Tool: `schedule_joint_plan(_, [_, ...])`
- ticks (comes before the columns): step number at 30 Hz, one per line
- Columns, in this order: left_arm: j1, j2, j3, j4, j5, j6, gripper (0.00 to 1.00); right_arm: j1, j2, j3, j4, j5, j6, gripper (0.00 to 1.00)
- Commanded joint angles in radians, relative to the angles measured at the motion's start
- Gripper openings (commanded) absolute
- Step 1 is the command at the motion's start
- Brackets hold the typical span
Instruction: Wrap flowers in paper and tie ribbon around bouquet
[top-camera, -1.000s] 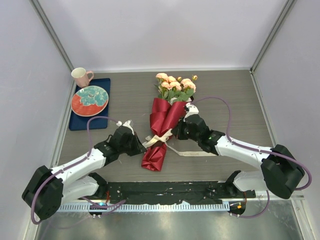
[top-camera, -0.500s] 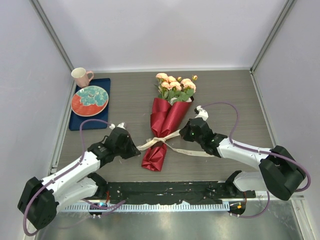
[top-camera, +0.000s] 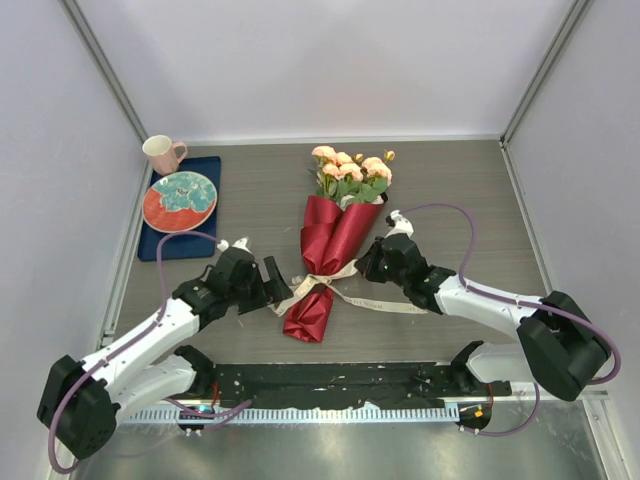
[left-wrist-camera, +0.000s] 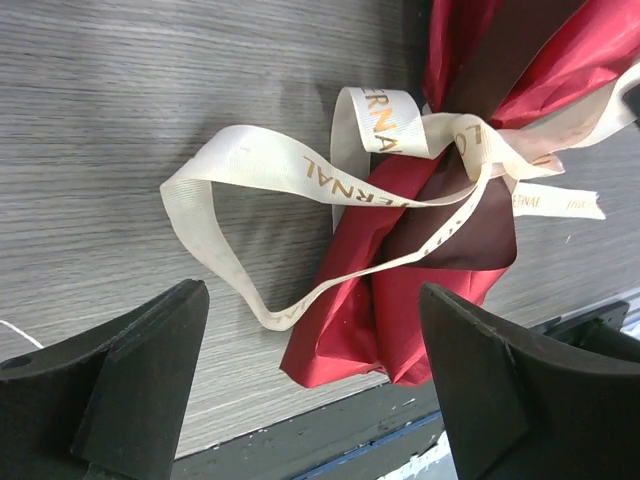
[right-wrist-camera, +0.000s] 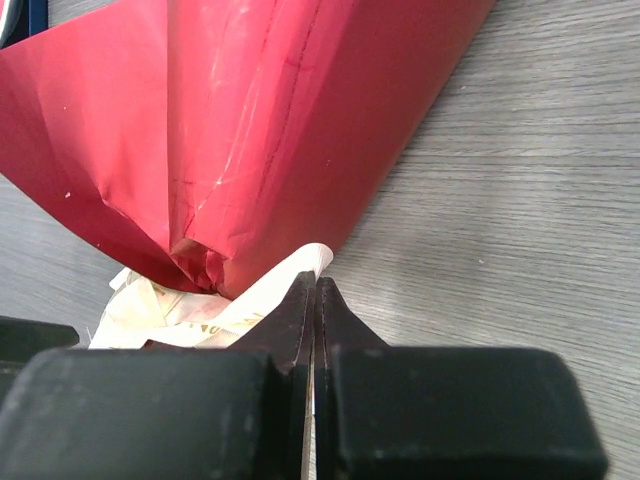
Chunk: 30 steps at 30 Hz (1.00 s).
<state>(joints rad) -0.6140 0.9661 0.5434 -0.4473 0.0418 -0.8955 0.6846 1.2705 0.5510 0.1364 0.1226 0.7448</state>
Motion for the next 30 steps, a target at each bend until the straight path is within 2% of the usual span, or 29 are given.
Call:
schedule_joint_plan(1, [0.045, -0.055, -0.033, -0.048, -0.01, -0.054, 0.93, -0.005, 0.009, 0.03, 0.054, -0.047, -0.035, 0.0])
schedule_joint_plan(8, [0.103, 0.002, -0.049, -0.031, 0.006, -0.056, 0.98, -0.023, -0.002, 0.004, 0.055, -0.02, -0.012, 0.0])
schedule_joint_plan(12, [0.126, 0.023, -0.077, 0.048, 0.082, -0.042, 0.94, -0.04, -0.039, -0.022, 0.023, 0.038, 0.019, 0.0])
schedule_joint_plan(16, [0.154, 0.035, -0.128, 0.139, 0.147, -0.08, 1.0, -0.077, -0.059, -0.052, 0.02, 0.046, 0.036, 0.0])
schedule_joint_plan(19, [0.186, 0.074, -0.137, 0.166, 0.188, -0.086, 1.0, -0.102, -0.056, -0.053, 0.02, 0.022, 0.027, 0.0])
schedule_joint_plan(24, [0.191, 0.079, -0.166, 0.333, 0.234, -0.097, 1.0, -0.114, -0.04, -0.051, 0.048, -0.038, 0.008, 0.0])
schedule_joint_plan(25, [0.191, 0.08, -0.174, 0.41, 0.253, -0.1, 1.0, -0.114, -0.036, -0.049, 0.052, -0.044, 0.008, 0.0])
schedule_joint_plan(30, [0.192, 0.172, -0.181, 0.527, 0.361, -0.12, 0.99, -0.114, -0.017, -0.046, 0.074, -0.081, 0.008, 0.0])
